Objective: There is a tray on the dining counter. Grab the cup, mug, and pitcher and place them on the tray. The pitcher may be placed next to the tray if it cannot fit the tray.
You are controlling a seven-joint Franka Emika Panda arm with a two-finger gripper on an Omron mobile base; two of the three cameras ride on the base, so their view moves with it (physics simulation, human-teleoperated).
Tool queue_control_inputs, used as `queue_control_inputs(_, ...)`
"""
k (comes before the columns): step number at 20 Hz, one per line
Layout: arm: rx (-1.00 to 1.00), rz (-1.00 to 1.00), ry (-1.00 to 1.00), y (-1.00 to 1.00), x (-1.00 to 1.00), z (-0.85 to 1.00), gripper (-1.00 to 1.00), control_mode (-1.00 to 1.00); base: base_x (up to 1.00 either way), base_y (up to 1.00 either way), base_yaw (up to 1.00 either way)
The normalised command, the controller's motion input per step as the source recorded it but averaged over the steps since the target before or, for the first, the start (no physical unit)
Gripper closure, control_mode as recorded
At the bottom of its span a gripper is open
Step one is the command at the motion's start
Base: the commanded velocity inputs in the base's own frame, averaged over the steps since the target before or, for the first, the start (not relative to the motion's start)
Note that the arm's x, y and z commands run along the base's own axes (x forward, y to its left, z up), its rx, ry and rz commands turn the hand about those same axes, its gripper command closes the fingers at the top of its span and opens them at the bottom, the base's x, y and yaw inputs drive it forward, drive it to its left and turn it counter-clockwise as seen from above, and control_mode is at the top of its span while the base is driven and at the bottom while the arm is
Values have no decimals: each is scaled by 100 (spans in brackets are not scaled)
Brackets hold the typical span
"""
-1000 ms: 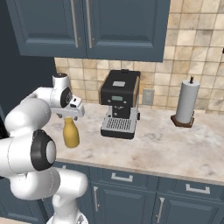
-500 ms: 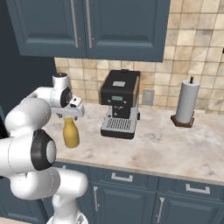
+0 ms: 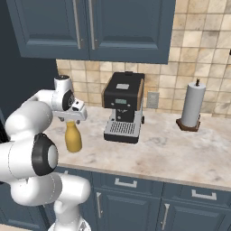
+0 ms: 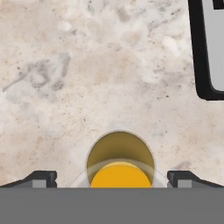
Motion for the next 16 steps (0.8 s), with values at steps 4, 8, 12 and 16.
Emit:
queue_control_inputs(4, 0, 0, 0, 0, 0, 0, -100, -100, 0, 0, 0)
queue_control_inputs(8, 0, 0, 0, 0, -2, 0, -100, -100, 0, 0, 0)
queue_control_inputs(12, 0, 0, -1, 0, -17, -4, -100, -100, 0, 0, 0)
queue_control_inputs(16, 0, 0, 0, 0, -7, -4, -100, -100, 0, 0, 0)
